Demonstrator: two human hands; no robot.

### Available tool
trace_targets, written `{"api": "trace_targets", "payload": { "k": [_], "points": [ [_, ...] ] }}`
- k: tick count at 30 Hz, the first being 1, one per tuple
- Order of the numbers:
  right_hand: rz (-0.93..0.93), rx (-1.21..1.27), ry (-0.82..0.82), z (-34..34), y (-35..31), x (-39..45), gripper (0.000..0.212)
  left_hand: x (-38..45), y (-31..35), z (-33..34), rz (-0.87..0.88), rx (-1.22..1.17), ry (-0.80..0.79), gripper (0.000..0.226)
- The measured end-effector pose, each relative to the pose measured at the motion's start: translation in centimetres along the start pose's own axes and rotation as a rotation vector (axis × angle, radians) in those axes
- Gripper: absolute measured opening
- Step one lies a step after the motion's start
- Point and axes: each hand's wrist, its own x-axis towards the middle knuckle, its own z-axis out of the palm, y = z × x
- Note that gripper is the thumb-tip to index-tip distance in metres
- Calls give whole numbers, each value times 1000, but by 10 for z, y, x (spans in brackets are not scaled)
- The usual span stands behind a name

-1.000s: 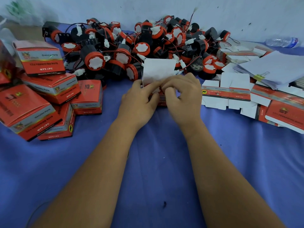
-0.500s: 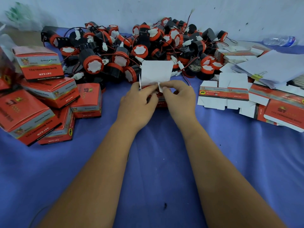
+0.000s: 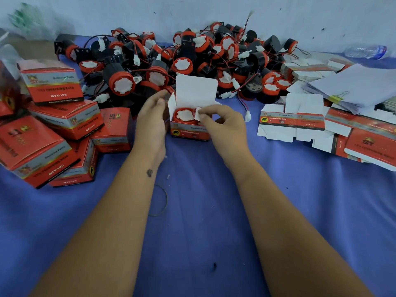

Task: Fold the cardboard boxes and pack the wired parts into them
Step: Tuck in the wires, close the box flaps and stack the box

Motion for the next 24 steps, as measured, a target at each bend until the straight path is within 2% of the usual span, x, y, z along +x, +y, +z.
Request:
{"api": "trace_targets", "payload": {
  "k": [4,8,10,12,17,20,22,24],
  "points": [
    [56,101,-7,1,-1,1,25,3,-3,1,18,58,-72,29],
    [77,126,23,1,1,2,23,0,-4,-1,109,265,-150,50],
    [66,121,17,1,1,2,37,-2,-5,1,154,336,-177,51],
    [34,122,-4,0,0,2,48,-3,-5,0,185,316,-185,47],
    [-53,-34,27,-3,0,2,37,2,0,-12,186,343,-174,25],
    [-15,-70,24,-4,1,2,45,7,7,-21,118,358,-217,35],
    [26,-16,11,-5,0,2,45,6,10,-24,95,373,-238,37],
    [65,76,-1,-4,-2,1,39,1,11,-25,154,463,-255,20]
  ]
}}
